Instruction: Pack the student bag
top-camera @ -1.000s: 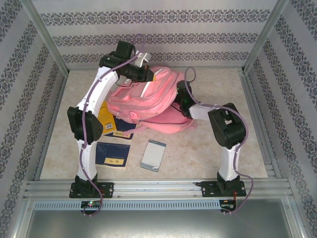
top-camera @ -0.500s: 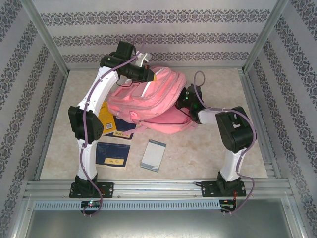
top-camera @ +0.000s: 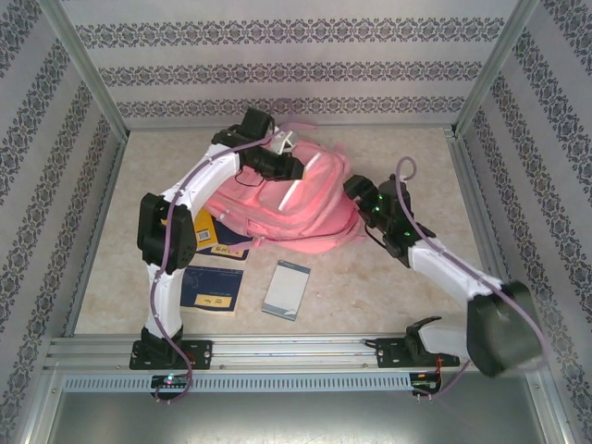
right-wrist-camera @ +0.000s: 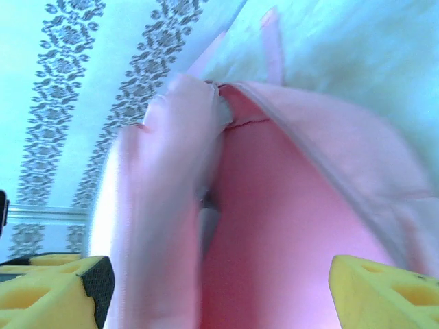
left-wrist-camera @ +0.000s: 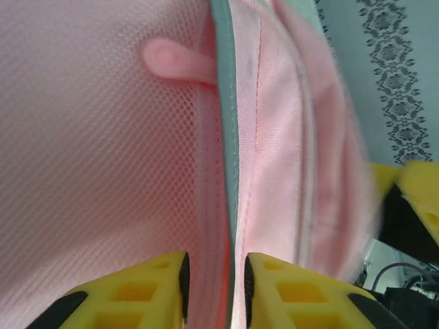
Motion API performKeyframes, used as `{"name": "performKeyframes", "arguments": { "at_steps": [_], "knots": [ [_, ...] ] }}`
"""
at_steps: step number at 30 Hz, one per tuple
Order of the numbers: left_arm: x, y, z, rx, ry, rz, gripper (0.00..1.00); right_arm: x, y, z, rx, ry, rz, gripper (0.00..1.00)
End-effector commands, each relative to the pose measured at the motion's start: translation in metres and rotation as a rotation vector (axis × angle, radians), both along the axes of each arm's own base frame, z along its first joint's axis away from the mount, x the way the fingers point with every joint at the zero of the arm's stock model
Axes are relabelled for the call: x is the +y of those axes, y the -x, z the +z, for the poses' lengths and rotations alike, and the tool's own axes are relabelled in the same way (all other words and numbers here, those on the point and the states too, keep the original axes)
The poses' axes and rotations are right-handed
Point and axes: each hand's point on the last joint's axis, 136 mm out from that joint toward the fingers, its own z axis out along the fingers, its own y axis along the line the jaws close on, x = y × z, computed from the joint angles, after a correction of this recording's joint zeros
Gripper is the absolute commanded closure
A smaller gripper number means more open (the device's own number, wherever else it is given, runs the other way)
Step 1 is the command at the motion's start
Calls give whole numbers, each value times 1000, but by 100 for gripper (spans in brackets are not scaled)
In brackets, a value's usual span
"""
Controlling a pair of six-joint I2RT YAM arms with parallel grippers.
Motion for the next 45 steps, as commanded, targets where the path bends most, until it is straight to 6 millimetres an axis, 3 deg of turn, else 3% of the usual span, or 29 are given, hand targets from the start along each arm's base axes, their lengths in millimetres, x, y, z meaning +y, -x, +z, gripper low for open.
{"name": "performKeyframes", "arguments": {
  "at_steps": [1, 3, 7, 10, 12, 17, 21, 26, 32, 39, 45],
  "knots": [
    [-2, 2, 31, -117, 28, 31, 63, -28, 36, -32, 112, 231, -14, 18],
    [0, 13, 37, -125, 44, 45, 55, -22, 52, -39, 117, 258, 55, 21],
    [19, 45, 52, -172, 39, 85, 43, 4, 77, -33, 59, 413, 247, 22],
    [36, 83, 57, -184, 36, 94, 40, 41, 95, -26, -10, 488, 449, 25],
    [45, 113, 49, -155, 53, 97, 45, 72, 109, -28, -37, 506, 620, 29],
    [56, 175, 4, 22, 155, 132, 67, 139, 135, -55, 23, 495, 970, 43],
    [73, 203, -17, 46, 147, 170, 71, 173, 138, -76, 77, 527, 1090, 52],
    [89, 221, -31, 32, 98, 198, 72, 204, 136, -99, 151, 508, 1175, 57],
    [92, 229, -39, 58, 97, 201, 72, 207, 140, -126, 234, 531, 1192, 61],
    [90, 229, -40, 73, 96, 197, 72, 181, 141, -145, 286, 572, 1116, 64],
    [82, 236, -52, 93, 2, 145, 71, 138, 131, -159, 357, 559, 929, 65]
  ]
}}
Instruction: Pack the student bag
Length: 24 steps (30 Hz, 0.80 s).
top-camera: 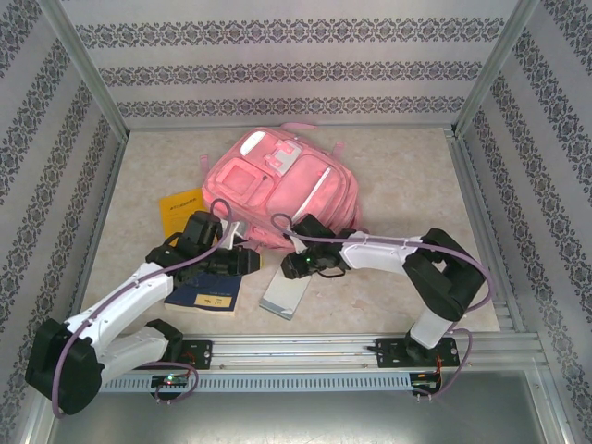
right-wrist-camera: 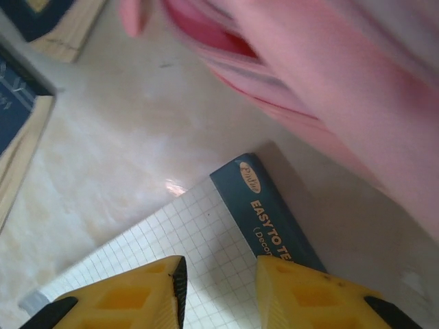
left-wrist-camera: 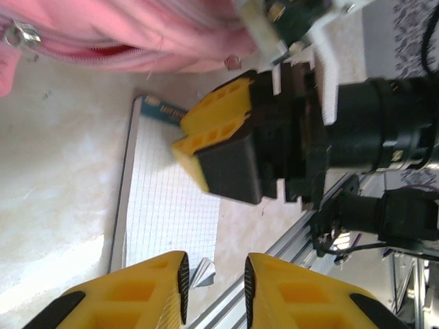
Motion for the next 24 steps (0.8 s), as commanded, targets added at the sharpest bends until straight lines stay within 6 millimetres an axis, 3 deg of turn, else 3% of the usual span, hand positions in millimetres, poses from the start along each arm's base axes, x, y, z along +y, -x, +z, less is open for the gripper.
{"name": "performKeyframes", "arguments": {
  "at_steps": [1, 6, 9, 15, 19, 24],
  "knots": [
    [-7, 4, 0, -4, -50, -44, 71, -42, -5, -14, 11, 70, -173, 65],
    [-15, 11, -8, 15, -93, -81, 70, -60, 26, -13, 67, 32, -199, 64],
    [-19, 11, -17, 32, -108, -92, 70, -67, 40, 0, 68, 6, -193, 59],
    [-35, 9, -38, 91, -104, -110, 72, -85, 32, 32, 63, -110, -282, 50],
    [-46, 13, -59, 145, -103, -130, 75, -92, 25, 21, 177, -140, -317, 49],
    [-50, 16, -79, 189, -112, -141, 80, -91, 34, 7, 268, -148, -306, 48]
  ]
}}
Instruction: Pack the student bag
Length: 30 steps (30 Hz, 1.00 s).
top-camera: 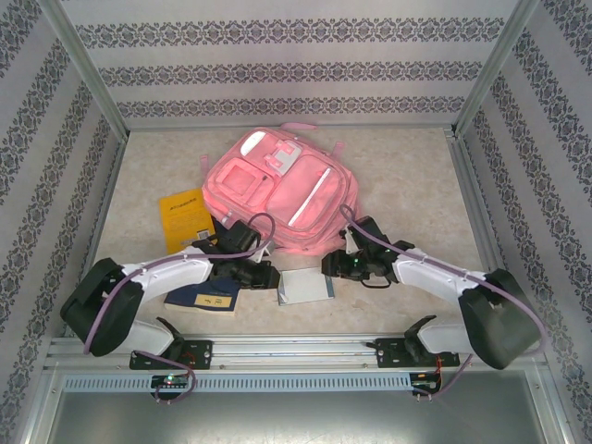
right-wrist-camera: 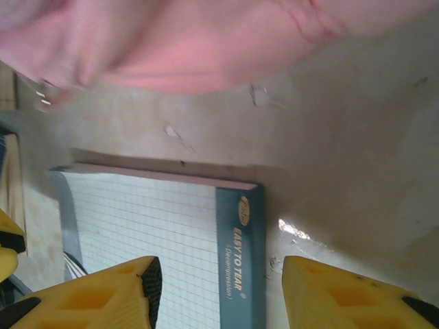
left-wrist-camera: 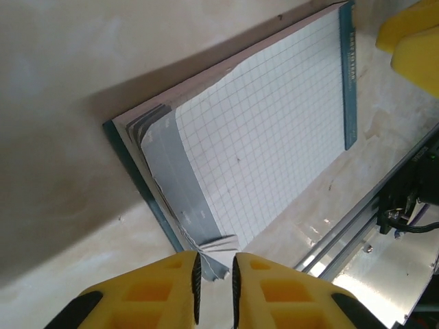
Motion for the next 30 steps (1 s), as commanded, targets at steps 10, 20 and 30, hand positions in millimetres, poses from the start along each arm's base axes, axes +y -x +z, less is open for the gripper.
{"name": "performKeyframes", "arguments": {
  "at_steps": [10, 20, 30],
  "knots": [
    [-6, 3, -24, 16, 12, -14, 81, 11, 21, -15, 117, -80, 49, 48],
    [-7, 6, -38, 35, 14, -30, 83, 29, 26, -7, 161, -203, 88, 48],
    [-4, 10, -47, 45, -2, -41, 84, 27, 21, 23, 129, -294, 68, 49]
  ]
}}
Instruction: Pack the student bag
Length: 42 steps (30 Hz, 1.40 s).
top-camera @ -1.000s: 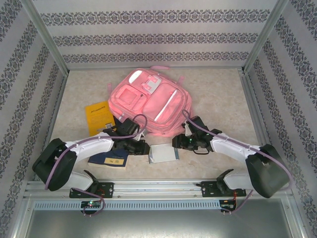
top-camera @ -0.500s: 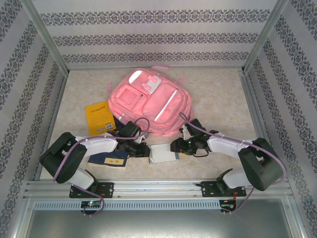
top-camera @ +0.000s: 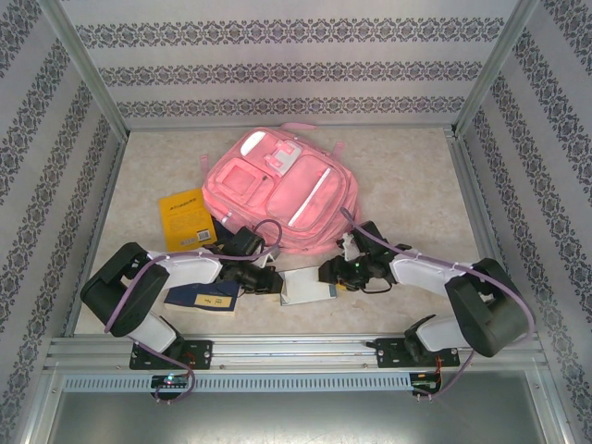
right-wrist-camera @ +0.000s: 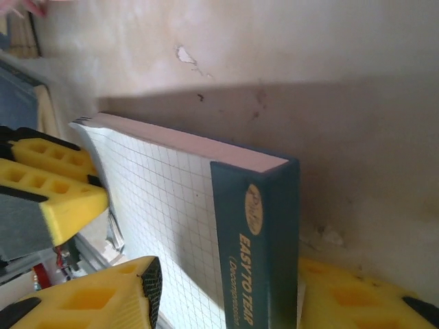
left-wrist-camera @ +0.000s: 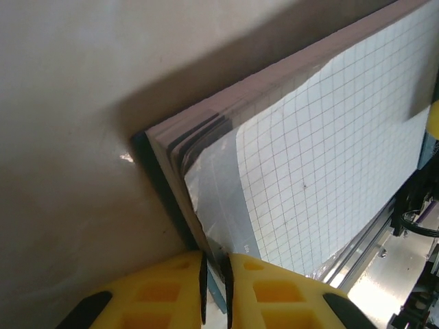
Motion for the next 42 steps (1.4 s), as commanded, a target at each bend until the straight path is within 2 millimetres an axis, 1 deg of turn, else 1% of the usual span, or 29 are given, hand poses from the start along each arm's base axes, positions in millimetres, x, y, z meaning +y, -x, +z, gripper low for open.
{"name": "performKeyframes", "arguments": {
  "at_steps": [1, 4, 6, 11, 17, 24, 26, 28, 29, 31, 35, 36, 39, 41, 42],
  "knots": [
    [6, 8, -16, 4, -39, -19, 84, 12, -1, 29, -30, -122, 23, 49],
    [6, 9, -17, 5, -39, -20, 84, 14, -2, 35, -39, -148, 14, 51],
    [6, 9, -17, 6, -37, -20, 84, 17, -2, 36, -29, -176, 7, 53],
    [6, 8, -16, 3, -36, -19, 84, 35, 1, 32, 8, -241, 26, 56],
    [7, 10, -16, 2, -39, -17, 85, 43, -7, 25, 19, -257, -6, 61],
    [9, 11, -16, -1, -40, -13, 85, 54, -3, 15, 49, -271, 3, 65],
    [9, 10, -15, -5, -39, -10, 85, 52, -3, 14, 59, -274, -4, 72],
    [11, 9, -10, -20, -48, -6, 84, 45, -6, 15, 54, -274, -31, 83],
    [12, 7, -5, -36, -52, -1, 81, 38, -10, 18, 44, -273, -58, 86],
    [14, 3, 10, -72, -54, 8, 76, 24, -13, 23, 30, -263, -97, 87],
    [13, -12, 59, -175, -45, 14, 62, -2, -18, 30, -24, -208, -170, 88],
    [12, -18, 72, -207, -46, 13, 58, -8, -19, 29, -33, -184, -191, 88],
    [10, -41, 100, -316, -101, -19, 49, -20, -21, 27, -68, -135, -237, 89],
    [5, -61, 114, -352, -138, -42, 46, -26, -23, 26, -88, -111, -260, 90],
    [-1, -72, 123, -373, -137, -57, 45, -29, -24, 25, -97, -99, -271, 90]
  ]
}}
